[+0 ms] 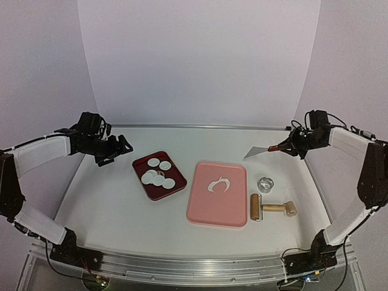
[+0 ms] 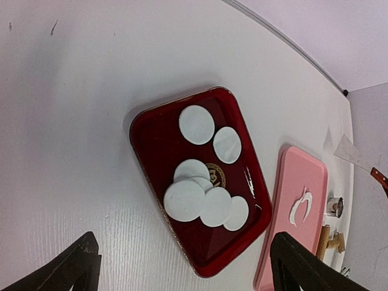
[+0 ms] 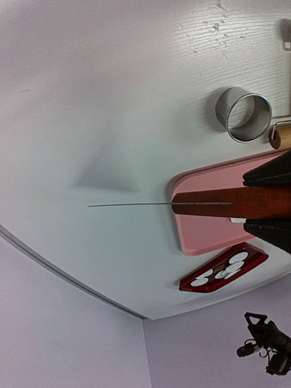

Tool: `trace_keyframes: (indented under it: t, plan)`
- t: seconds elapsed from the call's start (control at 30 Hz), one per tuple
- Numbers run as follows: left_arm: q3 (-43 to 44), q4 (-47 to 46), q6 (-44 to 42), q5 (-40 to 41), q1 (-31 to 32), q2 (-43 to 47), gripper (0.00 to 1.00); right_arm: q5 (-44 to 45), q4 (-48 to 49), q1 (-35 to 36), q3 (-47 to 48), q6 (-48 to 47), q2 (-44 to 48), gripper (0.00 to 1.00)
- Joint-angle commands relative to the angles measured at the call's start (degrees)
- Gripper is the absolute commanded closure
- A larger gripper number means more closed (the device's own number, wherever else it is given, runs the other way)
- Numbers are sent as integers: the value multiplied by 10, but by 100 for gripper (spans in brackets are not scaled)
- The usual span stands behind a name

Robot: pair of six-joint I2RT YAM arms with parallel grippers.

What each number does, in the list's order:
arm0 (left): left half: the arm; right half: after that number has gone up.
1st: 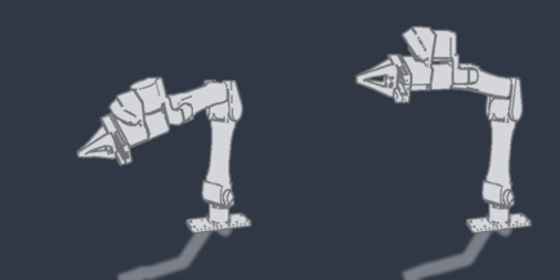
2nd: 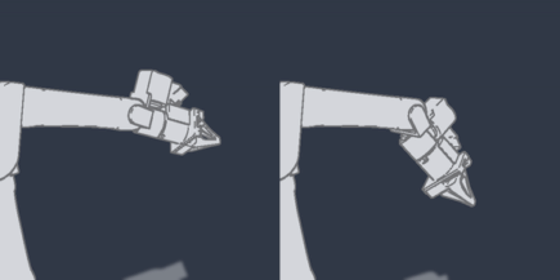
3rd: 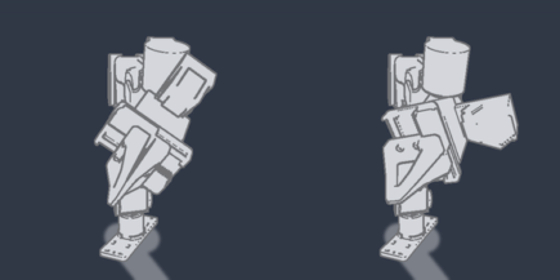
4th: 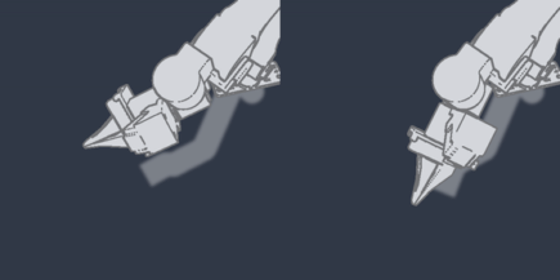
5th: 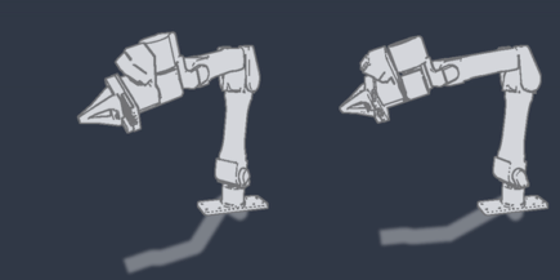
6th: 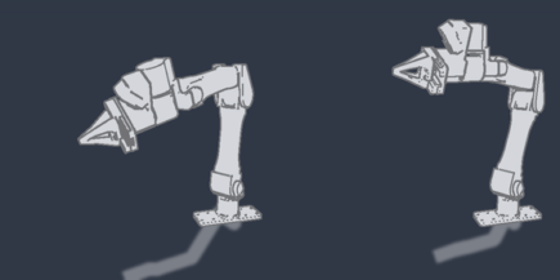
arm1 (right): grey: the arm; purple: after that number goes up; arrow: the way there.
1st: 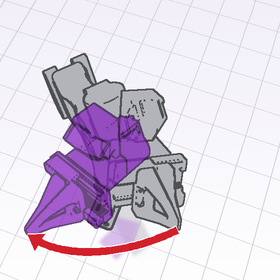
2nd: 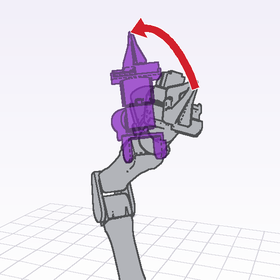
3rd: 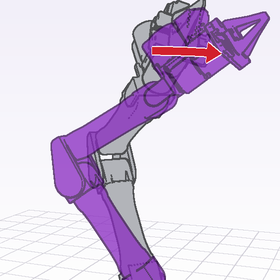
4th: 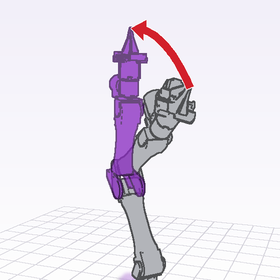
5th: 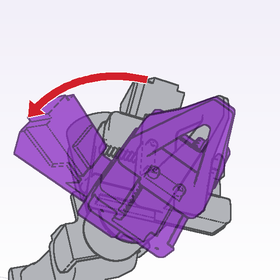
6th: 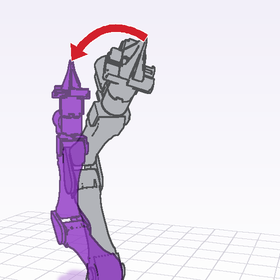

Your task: Roll out the dumpling wrappers from the dough

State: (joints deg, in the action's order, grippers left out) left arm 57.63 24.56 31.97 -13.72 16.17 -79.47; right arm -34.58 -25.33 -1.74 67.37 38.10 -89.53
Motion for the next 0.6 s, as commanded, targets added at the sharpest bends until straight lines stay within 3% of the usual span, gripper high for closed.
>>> trace_keyframes:
  t: [0.0,0.17,0.33,0.57]
  plan:
    - [-16,-47,9,29,-5,32,5,-78,82,-22,-30,26,-15,98]
    - [-22,-35,-2,44,-5,34,5,-77,94,-46,-65,16,-28,89]
    - [-27,-34,-2,46,-5,40,5,-52,92,-57,-74,-15,-24,66]
    - [-28,-32,4,54,-5,49,5,17,77,-62,-93,-38,7,43]
